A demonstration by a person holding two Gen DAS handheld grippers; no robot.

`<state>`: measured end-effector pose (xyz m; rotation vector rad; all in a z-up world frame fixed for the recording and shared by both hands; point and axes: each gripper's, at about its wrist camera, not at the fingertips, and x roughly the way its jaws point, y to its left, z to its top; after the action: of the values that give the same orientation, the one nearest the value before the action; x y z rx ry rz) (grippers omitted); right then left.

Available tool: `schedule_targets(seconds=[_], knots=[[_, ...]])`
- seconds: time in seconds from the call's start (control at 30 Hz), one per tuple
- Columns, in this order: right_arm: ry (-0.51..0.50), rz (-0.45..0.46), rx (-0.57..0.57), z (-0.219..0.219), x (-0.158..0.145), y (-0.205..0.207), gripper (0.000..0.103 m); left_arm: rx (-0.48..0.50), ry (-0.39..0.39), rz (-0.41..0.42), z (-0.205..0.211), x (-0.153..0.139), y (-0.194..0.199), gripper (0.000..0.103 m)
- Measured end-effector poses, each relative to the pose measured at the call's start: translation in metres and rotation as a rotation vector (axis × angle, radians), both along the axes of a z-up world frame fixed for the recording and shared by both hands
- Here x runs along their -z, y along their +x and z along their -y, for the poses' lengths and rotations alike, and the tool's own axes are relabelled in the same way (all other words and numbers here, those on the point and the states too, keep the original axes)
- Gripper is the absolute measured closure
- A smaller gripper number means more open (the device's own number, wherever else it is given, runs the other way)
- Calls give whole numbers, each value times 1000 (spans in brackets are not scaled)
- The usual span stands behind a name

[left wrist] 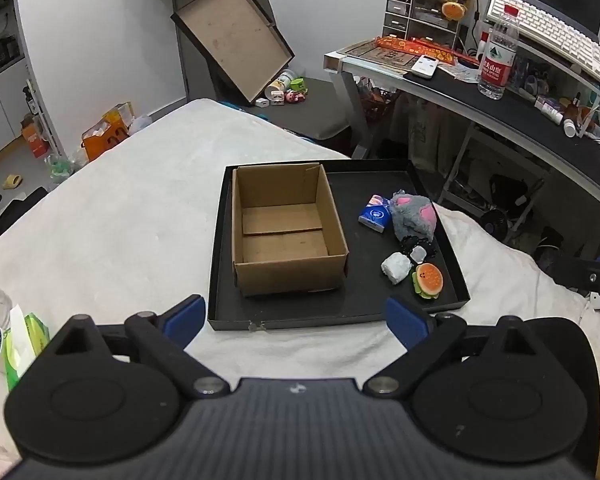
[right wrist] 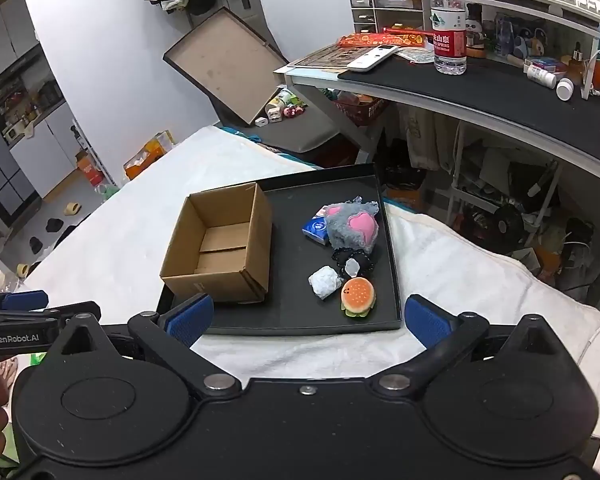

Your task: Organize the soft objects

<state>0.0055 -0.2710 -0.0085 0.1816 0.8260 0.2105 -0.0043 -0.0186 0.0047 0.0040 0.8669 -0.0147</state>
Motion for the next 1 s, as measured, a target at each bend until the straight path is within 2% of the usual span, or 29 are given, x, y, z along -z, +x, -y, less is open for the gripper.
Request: schedule_targets(seconds=[0.1, 0.43, 0.7, 0.83, 1.0], knots=[[27, -1, -4, 3, -1, 0, 0, 0, 1, 1, 2, -2, -1, 7], [19, 13, -2, 6, -2, -4, 0, 4, 32, 3, 6, -4, -2, 7], [20, 14, -4, 6, -2, -5, 0, 7, 11, 3, 6, -5, -4, 7], [24, 15, -3, 8, -3, -6, 0, 17, -37, -6, 6, -7, -4, 7], [27, 19, -6, 9, -3, -8, 0, 3, -25, 23, 9, -11, -8, 7]])
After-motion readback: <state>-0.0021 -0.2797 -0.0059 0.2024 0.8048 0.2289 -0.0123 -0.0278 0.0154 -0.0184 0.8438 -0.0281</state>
